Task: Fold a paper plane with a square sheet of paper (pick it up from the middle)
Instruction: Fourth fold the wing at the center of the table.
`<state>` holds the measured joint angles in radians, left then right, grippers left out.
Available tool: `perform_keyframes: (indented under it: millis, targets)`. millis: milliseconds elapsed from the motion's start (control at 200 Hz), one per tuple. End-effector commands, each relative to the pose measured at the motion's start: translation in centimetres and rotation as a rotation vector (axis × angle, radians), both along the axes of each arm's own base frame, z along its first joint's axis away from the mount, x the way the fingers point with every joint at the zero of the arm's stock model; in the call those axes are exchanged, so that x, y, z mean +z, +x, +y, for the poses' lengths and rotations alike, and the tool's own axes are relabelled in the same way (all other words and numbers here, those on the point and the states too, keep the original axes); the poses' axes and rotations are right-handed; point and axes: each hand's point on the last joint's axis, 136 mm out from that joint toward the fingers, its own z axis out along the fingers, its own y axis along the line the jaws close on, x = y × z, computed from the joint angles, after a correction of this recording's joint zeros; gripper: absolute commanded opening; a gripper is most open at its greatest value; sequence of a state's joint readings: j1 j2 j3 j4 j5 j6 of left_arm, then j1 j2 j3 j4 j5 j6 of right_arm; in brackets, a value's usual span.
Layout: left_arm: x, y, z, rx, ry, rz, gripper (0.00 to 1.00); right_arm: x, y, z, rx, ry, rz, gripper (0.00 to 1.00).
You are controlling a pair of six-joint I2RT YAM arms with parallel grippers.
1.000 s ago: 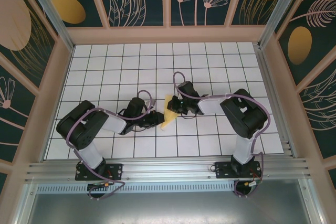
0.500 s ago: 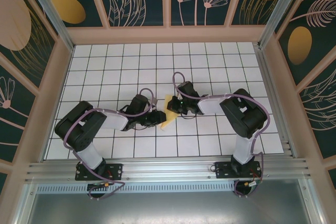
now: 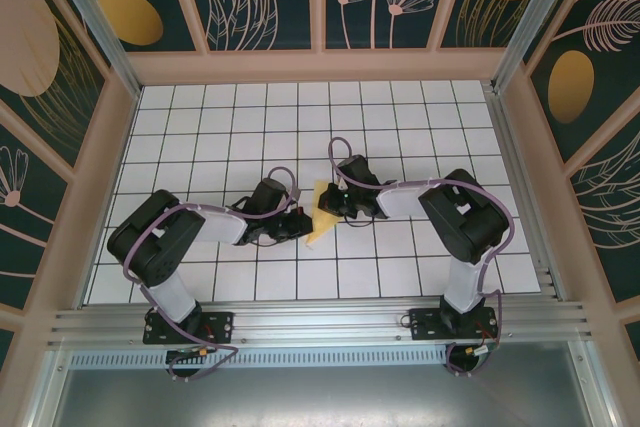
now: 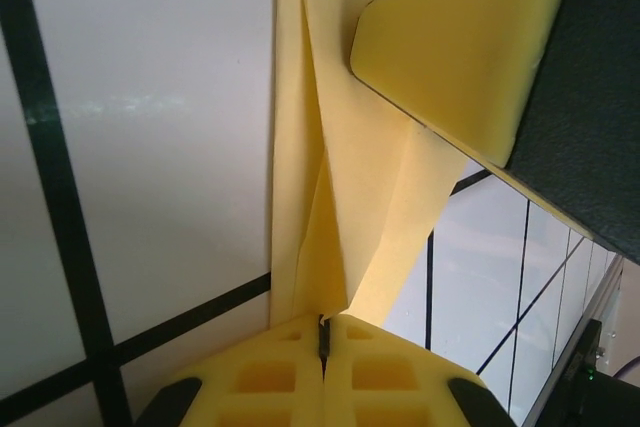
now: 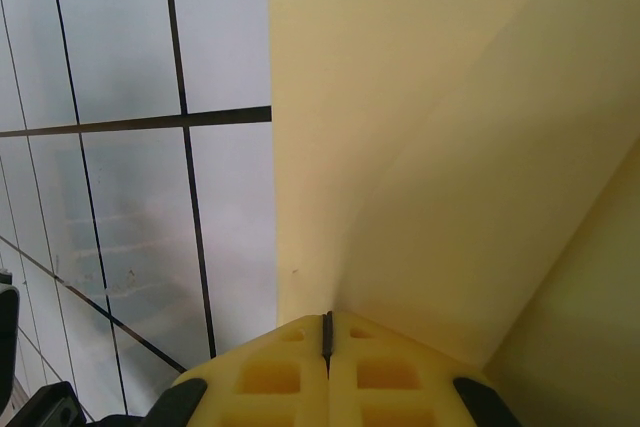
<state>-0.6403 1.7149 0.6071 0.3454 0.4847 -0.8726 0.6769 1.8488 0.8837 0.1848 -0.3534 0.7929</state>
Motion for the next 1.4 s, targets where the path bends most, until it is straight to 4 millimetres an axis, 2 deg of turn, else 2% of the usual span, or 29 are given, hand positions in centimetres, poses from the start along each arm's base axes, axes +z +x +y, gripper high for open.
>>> perform_keyframes:
  millis: [0, 230, 385, 600, 756, 906, 1076, 1281, 1396]
  targets:
    - [-3.6, 2.1, 3.8, 0.125, 0.195, -0.042, 0.04, 0.0, -0.2, 0.4, 0.029, 0.006, -0.002, 0.06]
    - [-4.9, 0.7, 4.5, 0.154, 0.192, 0.023, 0.02, 2.9, 1.1, 0.5, 0.015, 0.026, -0.069, 0.08]
    - [-5.4, 0.2, 4.8, 0.165, 0.191, 0.044, 0.01, 4.4, 0.7, 0.2, 0.016, 0.057, -0.094, 0.08]
    - [-5.5, 0.0, 4.9, 0.168, 0.187, 0.051, 0.01, 2.7, -0.9, 0.6, 0.048, 0.054, -0.040, 0.08]
    - [-5.4, 0.1, 4.8, 0.169, 0.184, 0.050, 0.02, 1.5, -0.9, 0.3, 0.029, 0.033, -0.028, 0.07]
    - [-4.6, 0.4, 4.4, 0.156, 0.163, 0.028, 0.08, 0.8, -0.6, 0.5, 0.036, 0.028, -0.018, 0.07]
    - [-2.9, 1.4, 3.8, 0.149, 0.146, -0.024, 0.28, 0.3, -0.5, 0.3, 0.035, 0.020, -0.013, 0.07]
    - [-2.1, 2.7, 3.5, 0.144, 0.175, -0.060, 0.34, 0.3, -0.7, 0.2, 0.038, 0.017, -0.013, 0.07]
    - [-1.6, 3.4, 3.2, 0.137, 0.177, -0.082, 0.33, 0.3, -0.7, 0.2, 0.040, 0.018, -0.012, 0.07]
